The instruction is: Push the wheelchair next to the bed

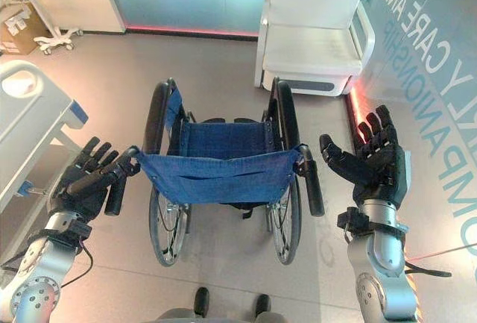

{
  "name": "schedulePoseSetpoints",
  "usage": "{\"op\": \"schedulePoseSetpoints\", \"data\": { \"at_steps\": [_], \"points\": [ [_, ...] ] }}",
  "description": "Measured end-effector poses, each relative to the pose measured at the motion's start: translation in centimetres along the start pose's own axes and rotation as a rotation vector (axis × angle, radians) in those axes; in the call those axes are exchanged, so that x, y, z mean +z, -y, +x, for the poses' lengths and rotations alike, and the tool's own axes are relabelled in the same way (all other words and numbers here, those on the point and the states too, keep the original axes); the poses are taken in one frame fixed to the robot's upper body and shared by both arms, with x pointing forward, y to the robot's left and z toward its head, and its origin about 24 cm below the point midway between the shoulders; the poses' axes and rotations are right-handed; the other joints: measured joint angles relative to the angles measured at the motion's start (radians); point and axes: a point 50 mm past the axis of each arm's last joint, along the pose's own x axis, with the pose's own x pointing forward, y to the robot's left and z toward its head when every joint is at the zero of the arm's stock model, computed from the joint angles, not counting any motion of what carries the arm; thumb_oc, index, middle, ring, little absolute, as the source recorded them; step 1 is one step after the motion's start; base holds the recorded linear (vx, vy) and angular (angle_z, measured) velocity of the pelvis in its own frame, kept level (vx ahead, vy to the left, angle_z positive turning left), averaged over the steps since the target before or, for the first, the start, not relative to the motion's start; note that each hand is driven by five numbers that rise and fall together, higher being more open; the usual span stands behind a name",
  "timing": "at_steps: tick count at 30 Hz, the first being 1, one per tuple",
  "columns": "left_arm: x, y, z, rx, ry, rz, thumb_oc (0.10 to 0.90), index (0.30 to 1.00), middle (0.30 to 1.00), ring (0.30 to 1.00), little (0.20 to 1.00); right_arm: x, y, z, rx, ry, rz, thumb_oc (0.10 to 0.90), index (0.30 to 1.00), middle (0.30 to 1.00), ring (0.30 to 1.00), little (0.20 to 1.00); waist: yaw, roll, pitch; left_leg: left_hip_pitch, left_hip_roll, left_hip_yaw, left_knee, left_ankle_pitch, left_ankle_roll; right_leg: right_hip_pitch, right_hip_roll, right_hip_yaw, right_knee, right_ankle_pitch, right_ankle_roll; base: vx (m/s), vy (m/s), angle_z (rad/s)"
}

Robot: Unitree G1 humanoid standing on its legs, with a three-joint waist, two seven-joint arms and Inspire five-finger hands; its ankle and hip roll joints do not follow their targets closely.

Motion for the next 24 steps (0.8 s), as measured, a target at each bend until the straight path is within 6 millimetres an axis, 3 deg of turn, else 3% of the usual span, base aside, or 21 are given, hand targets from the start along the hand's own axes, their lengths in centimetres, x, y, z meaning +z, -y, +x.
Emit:
{"op": "schedulePoseSetpoints", "data": {
  "at_steps": [6,13,24],
  "points": [
    [-0.4,-0.4,-0.4,0.024,-0.036,-0.025,0.800,0.900,0.900,0.900,0.900,-0.9,0.5,-0.6,-0.010,-0.079,-0.002,0.800,0.900,0.900,0.900,0.900,-0.001,0.004,0.009,0.001,0.000,0.003,0.000,0.000,0.000,0.000,0.000,0.000,0.000,0.000,0.000,0.00,0.000,0.00],
    [-0.5,-0.5,-1.0,-0.008,-0.116,0.067,0.800,0.900,0.900,0.900,0.900,-1.9,1.7,-1.3,-0.001,-0.217,-0.121,0.800,0.900,0.900,0.900,0.900,-0.001,0.004,0.015,-0.002,0.000,0.002,0.000,0.000,0.000,-0.001,-0.001,0.000,0.000,0.000,0.000,0.00,0.000,0.00],
    [-0.2,-0.4,-0.9,-0.068,-0.194,0.225,0.800,0.900,0.900,0.900,0.900,-1.7,1.0,-1.2,0.069,-0.233,-0.171,0.800,0.900,0.900,0.900,0.900,-0.002,0.004,0.015,0.001,0.000,0.005,0.000,0.000,0.000,-0.001,-0.001,0.002,0.000,0.002,0.002,0.00,0.000,0.00]
  ]
}}
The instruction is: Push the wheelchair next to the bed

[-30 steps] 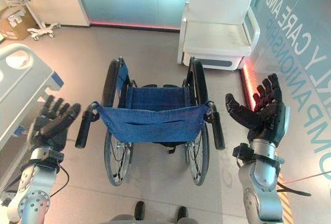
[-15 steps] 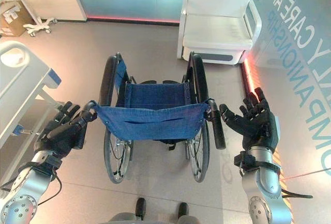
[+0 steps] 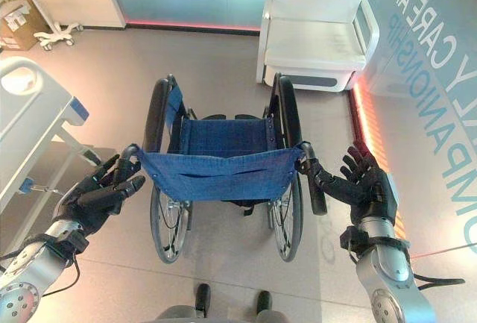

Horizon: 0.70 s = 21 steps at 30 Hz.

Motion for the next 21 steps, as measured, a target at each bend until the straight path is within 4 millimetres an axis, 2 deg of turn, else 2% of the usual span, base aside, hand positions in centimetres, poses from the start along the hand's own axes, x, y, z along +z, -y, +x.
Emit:
{"op": "schedulePoseSetpoints", "data": {
  "at_steps": [9,13,21],
  "points": [
    [0.5,0.1,0.2,-0.019,-0.025,0.096,0.800,0.900,0.900,0.900,0.900,-0.1,-0.8,0.2,0.063,-0.037,0.035,0.800,0.900,0.900,0.900,0.900,0.004,0.001,0.000,0.004,-0.002,0.001,0.000,0.000,0.000,0.004,-0.003,-0.001,0.000,0.001,0.002,0.01,0.000,0.00],
    [0.5,0.3,0.3,-0.029,-0.027,0.096,0.800,0.900,0.900,0.900,0.900,-0.2,-1.9,0.3,0.092,-0.037,0.082,0.800,0.900,0.900,0.900,0.900,0.009,0.005,0.000,0.003,-0.004,0.000,0.000,0.000,0.000,0.005,-0.004,-0.001,0.000,0.001,0.002,0.01,0.002,0.02],
    [0.6,0.3,0.3,-0.030,-0.037,0.083,0.800,0.900,0.900,0.900,0.900,-0.1,-1.6,0.2,0.060,-0.029,0.085,0.800,0.900,0.900,0.900,0.900,0.011,0.005,-0.001,0.004,-0.004,0.002,0.000,0.000,0.000,0.005,-0.005,-0.001,0.000,0.001,0.002,0.01,0.001,0.00]
  ]
}}
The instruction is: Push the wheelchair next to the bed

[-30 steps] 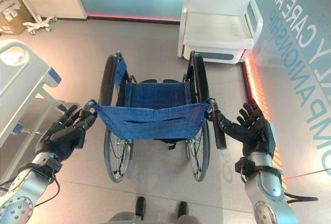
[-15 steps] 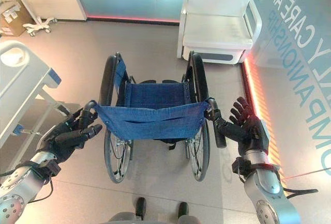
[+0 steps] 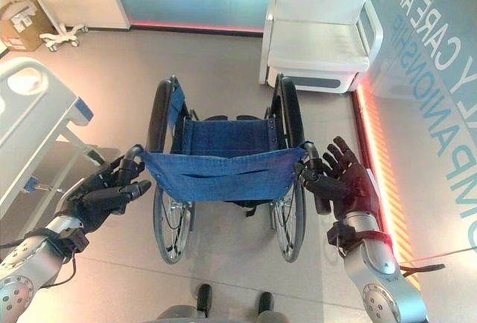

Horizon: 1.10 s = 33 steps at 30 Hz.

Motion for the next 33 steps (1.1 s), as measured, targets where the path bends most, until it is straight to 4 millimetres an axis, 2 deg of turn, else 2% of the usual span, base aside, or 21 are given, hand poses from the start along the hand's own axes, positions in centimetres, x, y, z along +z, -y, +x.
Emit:
{"op": "schedulePoseSetpoints", "data": {
  "at_steps": [13,20,21,22,23,24,25,26,33],
  "points": [
    [-0.1,0.0,0.0,0.009,-0.005,-0.012,0.800,0.900,0.900,0.900,0.900,-1.4,0.5,-0.3,-0.027,-0.144,-0.082,0.800,0.900,0.900,0.900,0.900,0.000,-0.001,0.000,0.004,0.000,0.004,0.000,0.000,0.000,0.001,0.000,0.005,0.000,0.001,0.001,0.02,0.000,0.00],
    [-0.3,0.2,0.1,0.015,-0.017,-0.036,0.800,0.900,0.900,0.900,0.900,-0.7,0.7,0.1,-0.030,-0.140,-0.199,0.800,0.900,0.900,0.900,0.900,0.001,-0.003,0.000,0.009,0.000,0.004,0.000,0.000,0.000,0.007,0.000,0.006,0.000,0.002,0.002,0.00,0.000,0.00],
    [-0.3,0.3,0.1,0.018,-0.017,-0.036,0.678,0.716,0.716,0.716,0.716,-0.7,0.7,0.2,-0.029,-0.139,-0.206,0.800,0.900,0.900,0.900,0.900,0.001,-0.003,-0.001,0.010,0.000,0.003,0.000,0.000,0.000,0.008,0.000,0.007,0.000,0.002,0.002,0.00,0.000,0.00],
    [-0.3,0.4,0.2,0.020,-0.018,-0.035,0.582,0.573,0.573,0.573,0.573,-0.6,0.6,0.3,-0.031,-0.134,-0.229,0.800,0.900,0.900,0.900,0.900,0.003,-0.003,-0.001,0.010,0.000,0.003,0.000,0.000,0.000,0.008,0.000,0.007,0.000,0.002,0.002,0.03,-0.005,0.00],
    [-0.3,0.4,0.2,0.027,-0.018,-0.033,0.525,0.488,0.488,0.488,0.488,-0.5,0.6,0.4,-0.028,-0.132,-0.236,0.800,0.900,0.900,0.900,0.900,0.003,-0.003,0.000,0.010,0.000,0.003,0.000,0.000,0.000,0.008,0.000,0.008,0.000,0.002,0.003,0.00,0.000,0.00],
    [-0.3,0.4,0.3,0.032,-0.019,-0.030,0.464,0.396,0.396,0.396,0.396,-0.4,0.6,0.5,-0.026,-0.132,-0.241,0.755,0.832,0.832,0.832,0.832,0.003,-0.004,0.000,0.010,0.000,0.003,0.000,0.000,0.000,0.008,0.000,0.008,0.000,0.003,0.003,0.03,-0.009,-0.01],
    [-0.2,0.2,0.4,0.054,-0.020,-0.024,0.400,0.300,0.300,0.300,0.300,-0.2,0.5,0.7,-0.017,-0.133,-0.265,0.502,0.453,0.453,0.453,0.453,0.003,-0.004,0.000,0.010,-0.001,0.003,0.000,0.000,0.000,0.008,0.000,0.009,0.000,0.003,0.004,0.04,-0.010,-0.01],
    [-0.2,0.0,0.6,0.068,-0.025,-0.018,0.400,0.300,0.300,0.300,0.300,0.0,0.5,0.9,-0.011,-0.132,-0.281,0.400,0.300,0.300,0.300,0.300,0.004,-0.006,0.000,0.010,-0.001,0.003,0.000,0.000,0.000,0.008,0.000,0.009,0.000,0.004,0.004,0.04,-0.010,-0.02],
    [-0.1,0.3,0.9,0.082,-0.054,0.007,0.400,0.300,0.300,0.300,0.300,0.2,0.3,2.5,-0.026,-0.131,-0.317,0.400,0.300,0.300,0.300,0.300,0.017,-0.021,0.003,0.017,-0.002,0.001,0.000,0.000,0.000,0.015,-0.001,0.006,0.000,0.004,0.005,0.03,-0.004,0.02]
  ]
}}
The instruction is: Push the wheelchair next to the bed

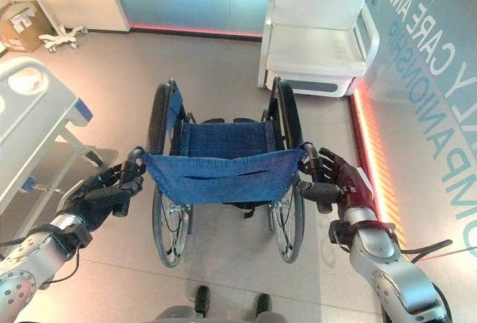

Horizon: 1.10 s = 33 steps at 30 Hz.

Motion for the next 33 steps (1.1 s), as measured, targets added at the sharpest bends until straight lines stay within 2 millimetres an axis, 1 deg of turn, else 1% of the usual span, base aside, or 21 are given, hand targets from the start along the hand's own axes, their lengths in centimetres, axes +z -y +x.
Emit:
{"op": "schedulePoseSetpoints", "data": {
  "at_steps": [2,9,19,27,33],
  "points": [
    [0.03,0.18,0.12,0.003,-0.001,0.003,0.400,0.300,0.300,0.300,0.300,-0.18,-0.46,0.14,0.002,-0.017,-0.011,0.400,0.300,0.300,0.300,0.300,0.000,0.000,0.000,0.001,0.000,0.000,0.000,0.000,0.000,0.001,0.000,-0.001,0.000,0.000,0.000,0.05,0.000,0.00],
    [0.17,0.67,0.42,-0.011,-0.006,0.012,0.400,0.300,0.300,0.300,0.300,0.00,-0.11,0.60,-0.023,-0.036,-0.043,0.400,0.300,0.300,0.300,0.300,0.014,-0.001,0.000,0.002,0.000,-0.003,0.000,0.000,0.000,0.003,0.000,-0.004,0.000,0.000,0.000,0.05,-0.007,0.01],
    [0.20,0.72,0.56,-0.011,-0.016,0.018,0.400,0.300,0.300,0.300,0.300,0.00,-0.27,0.80,-0.023,-0.049,-0.051,0.400,0.300,0.300,0.300,0.300,0.015,-0.001,0.000,0.008,0.001,-0.003,0.000,0.000,0.000,0.009,0.000,-0.004,0.000,0.000,0.000,0.03,-0.027,0.00],
    [0.13,0.69,0.56,-0.009,-0.023,0.025,0.400,0.300,0.300,0.300,0.300,-0.10,-0.36,0.78,-0.025,-0.054,-0.053,0.400,0.300,0.300,0.300,0.300,0.015,-0.001,-0.001,0.010,0.002,-0.003,0.000,0.000,0.000,0.011,0.001,-0.003,0.000,0.000,0.000,0.00,-0.087,0.00],
    [0.11,0.61,0.58,0.003,-0.026,0.038,0.400,0.300,0.300,0.300,0.300,-0.31,-0.51,0.78,-0.018,-0.069,-0.058,0.400,0.300,0.300,0.300,0.300,0.015,-0.003,-0.002,0.023,0.008,-0.010,0.000,0.000,-0.001,0.024,0.011,-0.004,0.000,-0.003,-0.005,0.05,-0.189,0.00]
  ]
}}
